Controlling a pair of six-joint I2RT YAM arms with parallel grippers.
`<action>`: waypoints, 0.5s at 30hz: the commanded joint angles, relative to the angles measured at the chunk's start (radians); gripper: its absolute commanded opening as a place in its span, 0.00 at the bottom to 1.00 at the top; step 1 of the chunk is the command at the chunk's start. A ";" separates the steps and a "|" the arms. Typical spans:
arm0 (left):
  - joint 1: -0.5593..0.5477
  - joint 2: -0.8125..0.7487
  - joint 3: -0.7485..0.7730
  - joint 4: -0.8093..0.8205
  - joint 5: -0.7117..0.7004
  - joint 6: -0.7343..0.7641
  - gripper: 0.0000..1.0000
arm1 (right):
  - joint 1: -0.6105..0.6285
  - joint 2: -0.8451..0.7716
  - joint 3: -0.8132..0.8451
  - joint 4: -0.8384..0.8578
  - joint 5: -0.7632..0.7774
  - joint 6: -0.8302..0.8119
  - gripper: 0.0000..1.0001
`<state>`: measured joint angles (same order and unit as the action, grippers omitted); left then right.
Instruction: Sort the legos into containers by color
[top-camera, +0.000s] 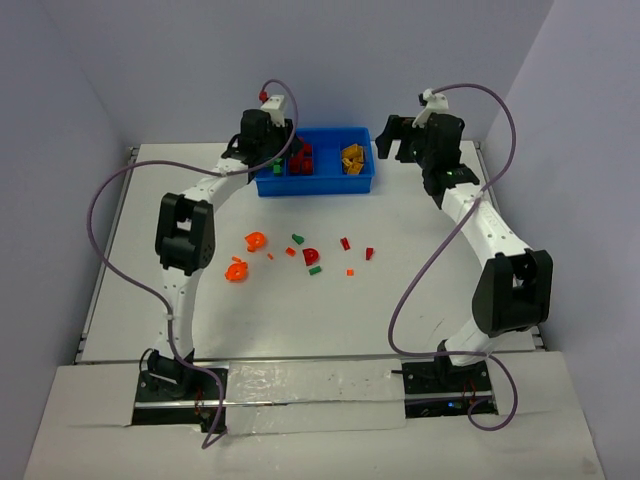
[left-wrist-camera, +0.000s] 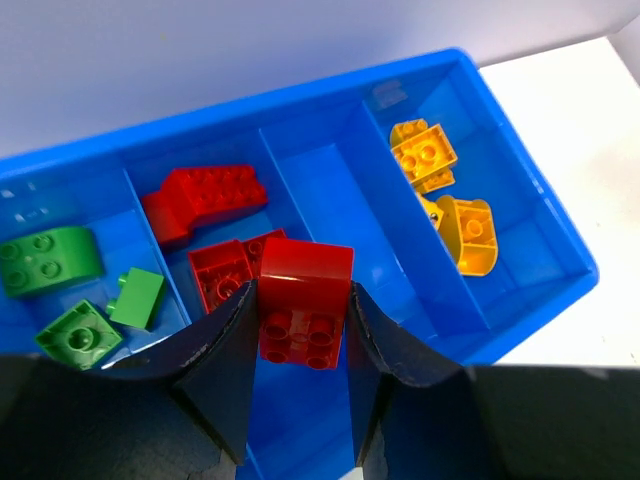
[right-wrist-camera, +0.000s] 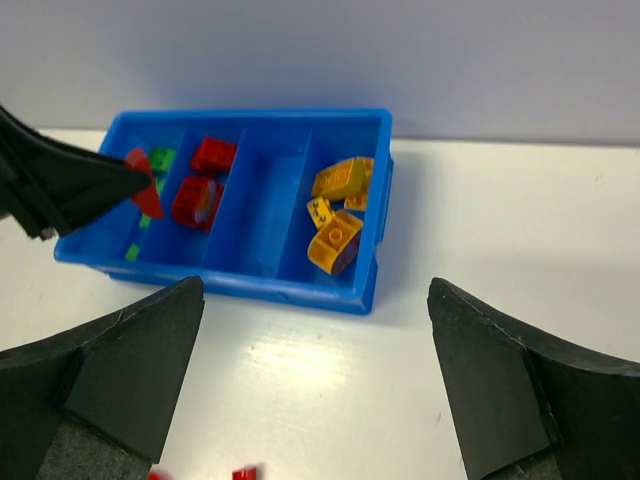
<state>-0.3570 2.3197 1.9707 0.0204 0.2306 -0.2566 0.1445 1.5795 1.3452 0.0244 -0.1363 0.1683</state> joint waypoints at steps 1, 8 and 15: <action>-0.003 0.026 0.068 0.072 0.000 -0.047 0.11 | -0.009 -0.028 0.003 -0.006 -0.019 0.019 1.00; -0.003 0.068 0.103 0.058 0.030 -0.081 0.18 | -0.010 -0.013 0.009 -0.007 -0.029 0.026 1.00; -0.003 0.083 0.093 0.058 0.055 -0.124 0.20 | -0.011 -0.013 -0.001 -0.005 -0.029 0.026 1.00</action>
<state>-0.3573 2.3875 2.0178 0.0265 0.2568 -0.3412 0.1413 1.5795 1.3369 -0.0017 -0.1594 0.1864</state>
